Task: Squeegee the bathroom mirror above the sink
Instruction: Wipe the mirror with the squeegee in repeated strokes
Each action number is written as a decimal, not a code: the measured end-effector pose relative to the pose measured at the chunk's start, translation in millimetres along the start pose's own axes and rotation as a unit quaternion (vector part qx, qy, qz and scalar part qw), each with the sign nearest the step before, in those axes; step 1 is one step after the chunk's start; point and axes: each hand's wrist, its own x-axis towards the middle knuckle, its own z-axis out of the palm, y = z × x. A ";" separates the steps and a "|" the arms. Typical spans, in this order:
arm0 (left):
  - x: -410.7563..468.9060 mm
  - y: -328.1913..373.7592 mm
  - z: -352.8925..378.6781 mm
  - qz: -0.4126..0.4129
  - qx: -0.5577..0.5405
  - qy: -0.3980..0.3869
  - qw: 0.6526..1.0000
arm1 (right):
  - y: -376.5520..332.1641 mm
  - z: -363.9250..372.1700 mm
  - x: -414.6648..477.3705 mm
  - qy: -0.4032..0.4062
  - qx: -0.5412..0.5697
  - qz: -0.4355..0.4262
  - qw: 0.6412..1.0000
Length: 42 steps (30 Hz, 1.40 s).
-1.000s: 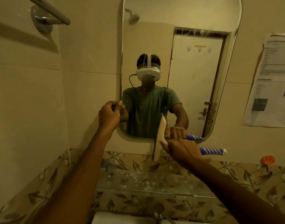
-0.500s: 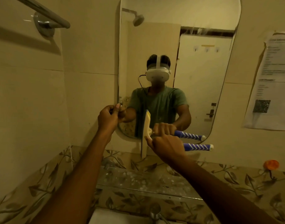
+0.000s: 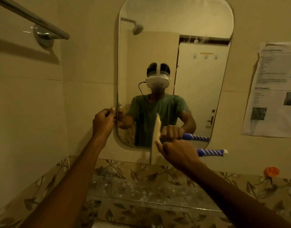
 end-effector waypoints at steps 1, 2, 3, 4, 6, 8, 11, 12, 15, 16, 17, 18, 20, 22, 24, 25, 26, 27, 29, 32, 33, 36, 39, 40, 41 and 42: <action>3.2 7.3 0.8 -0.001 -0.022 0.004 1.000 | -17.7 -5.8 12.4 0.013 0.001 -0.018 1.000; 7.5 14.5 2.3 0.001 -0.040 0.007 0.999 | -34.1 -10.4 25.3 0.027 -0.006 -0.034 0.999; 10.2 22.8 4.3 0.004 -0.049 0.006 0.999 | -48.9 -14.6 37.0 0.042 -0.017 -0.042 0.998; 13.3 28.1 6.2 0.006 -0.050 0.005 0.999 | -61.6 -18.2 47.3 0.053 -0.034 -0.044 0.997; 17.6 31.1 8.4 0.002 -0.051 0.002 0.999 | -76.9 -22.8 61.1 0.055 -0.071 -0.037 0.995; 18.5 28.5 9.8 -0.002 -0.052 -0.012 0.999 | -76.9 -22.7 66.2 0.047 -0.072 -0.020 0.996; 15.5 28.7 13.8 -0.013 -0.065 -0.014 0.998 | -51.3 -19.5 55.7 0.043 -0.025 0.008 0.999; 15.7 28.3 15.0 -0.018 -0.069 -0.008 0.997 | -37.8 -16.9 49.6 0.050 -0.020 0.015 0.998; 17.0 26.5 16.7 -0.026 -0.080 -0.006 0.996 | 9.2 -11.9 27.8 0.059 -0.023 0.042 0.997; 17.9 25.4 16.3 -0.031 -0.081 -0.012 0.996 | 21.7 -12.5 20.7 0.051 -0.017 0.054 0.997; 18.2 24.8 16.4 -0.034 -0.082 -0.020 0.996 | 30.7 -14.3 13.7 0.036 -0.020 0.066 0.997; 19.0 23.6 16.5 -0.035 -0.081 -0.028 0.996 | 36.1 -17.4 7.6 0.025 -0.034 0.072 0.996; 18.6 23.3 16.1 -0.035 -0.077 -0.033 0.996 | 35.1 -23.7 1.4 0.012 -0.066 0.068 0.995; 20.2 23.1 15.8 -0.033 -0.071 -0.036 0.996 | 21.9 -30.4 5.4 0.028 -0.055 0.041 0.997; 20.9 22.3 16.4 -0.038 -0.074 -0.040 0.996 | -0.3 -33.6 22.5 0.048 -0.054 -0.009 0.997; 20.2 23.5 16.2 -0.042 -0.076 -0.039 0.995 | -15.8 -33.0 34.8 0.055 -0.058 -0.025 0.997; 20.1 23.6 15.7 -0.046 -0.077 -0.041 0.995 | -33.5 -33.4 47.1 0.063 -0.058 -0.029 0.996; 19.7 23.7 15.2 -0.050 -0.078 -0.044 0.995 | -51.4 -32.7 59.6 0.066 -0.061 -0.026 0.996; 20.1 23.3 14.4 -0.055 -0.080 -0.042 0.994 | -75.5 -32.9 79.1 0.085 -0.055 -0.010 0.995; 21.1 21.6 13.9 -0.060 -0.085 -0.041 0.994 | -71.0 -34.3 85.8 0.080 -0.030 0.019 0.996; 21.7 20.3 13.5 -0.058 -0.091 -0.044 0.993 | -60.0 -32.9 82.4 0.074 -0.027 0.016 0.997; 23.6 14.7 13.6 -0.045 -0.101 -0.047 0.993 | -10.2 -28.7 64.8 0.070 -0.010 0.026 0.997; 24.9 12.1 14.7 -0.041 -0.100 -0.046 0.993 | 35.2 -34.8 41.8 0.075 0.013 0.056 0.996; 24.9 12.9 15.0 -0.041 -0.104 -0.045 0.993 | 42.3 -38.8 34.8 0.074 0.007 0.060 0.995; 24.6 13.9 15.6 -0.042 -0.105 -0.045 0.993 | 44.1 -44.3 28.6 0.069 -0.011 0.063 0.996; 23.8 15.2 15.7 -0.043 -0.106 -0.045 0.992 | 42.9 -48.5 24.3 0.059 -0.029 0.064 0.996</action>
